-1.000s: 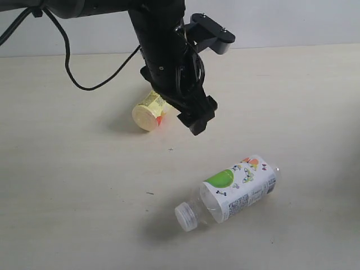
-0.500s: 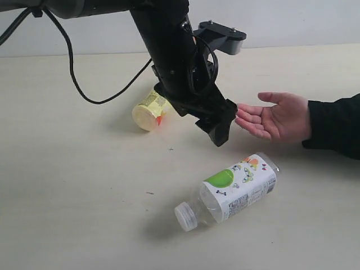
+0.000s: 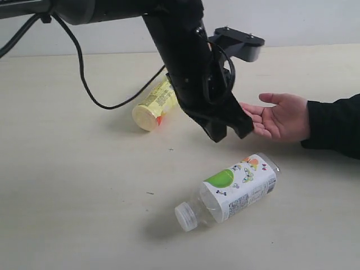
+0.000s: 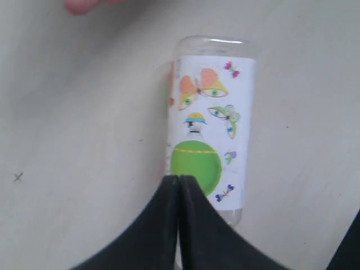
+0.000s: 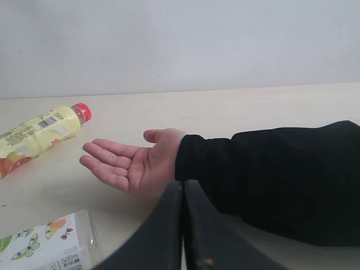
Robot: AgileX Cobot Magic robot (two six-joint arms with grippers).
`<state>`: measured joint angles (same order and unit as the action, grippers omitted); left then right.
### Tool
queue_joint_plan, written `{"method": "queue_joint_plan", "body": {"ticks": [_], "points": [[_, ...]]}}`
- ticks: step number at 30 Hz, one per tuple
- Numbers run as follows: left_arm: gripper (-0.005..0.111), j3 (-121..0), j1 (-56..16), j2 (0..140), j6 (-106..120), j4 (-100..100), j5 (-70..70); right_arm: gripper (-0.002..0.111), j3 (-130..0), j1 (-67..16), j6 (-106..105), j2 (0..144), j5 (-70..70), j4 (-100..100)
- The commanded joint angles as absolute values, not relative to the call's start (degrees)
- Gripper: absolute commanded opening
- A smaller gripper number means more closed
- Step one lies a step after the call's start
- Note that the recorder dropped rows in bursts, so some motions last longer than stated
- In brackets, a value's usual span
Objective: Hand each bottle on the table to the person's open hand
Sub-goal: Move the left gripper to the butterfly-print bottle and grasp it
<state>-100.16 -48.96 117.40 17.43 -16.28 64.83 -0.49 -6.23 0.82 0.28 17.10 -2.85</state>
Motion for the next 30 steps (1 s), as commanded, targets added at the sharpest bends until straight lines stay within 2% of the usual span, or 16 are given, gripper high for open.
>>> {"method": "queue_joint_plan", "body": {"ticks": [1,3,8,9,30], "points": [[0.016,-100.02,-53.35,116.64,17.33,-12.91,64.03,0.000,-0.34,-5.95,0.60,0.00,16.64,-2.95],[0.032,-100.02,-54.34,116.64,15.75,-12.32,63.78,0.000,-0.34,-5.95,0.60,0.00,16.64,-2.95],[0.100,-100.02,-55.37,118.15,13.13,-12.22,62.39,0.000,-0.34,-5.95,0.60,0.00,16.64,-2.84],[0.105,-100.02,-55.37,118.64,12.82,-12.22,62.00,0.000,-0.34,-5.95,0.60,0.00,16.64,-2.84],[0.104,-100.02,-55.37,128.94,13.16,-10.68,57.28,0.000,-0.34,-5.95,0.60,0.00,16.64,-2.96]]}}
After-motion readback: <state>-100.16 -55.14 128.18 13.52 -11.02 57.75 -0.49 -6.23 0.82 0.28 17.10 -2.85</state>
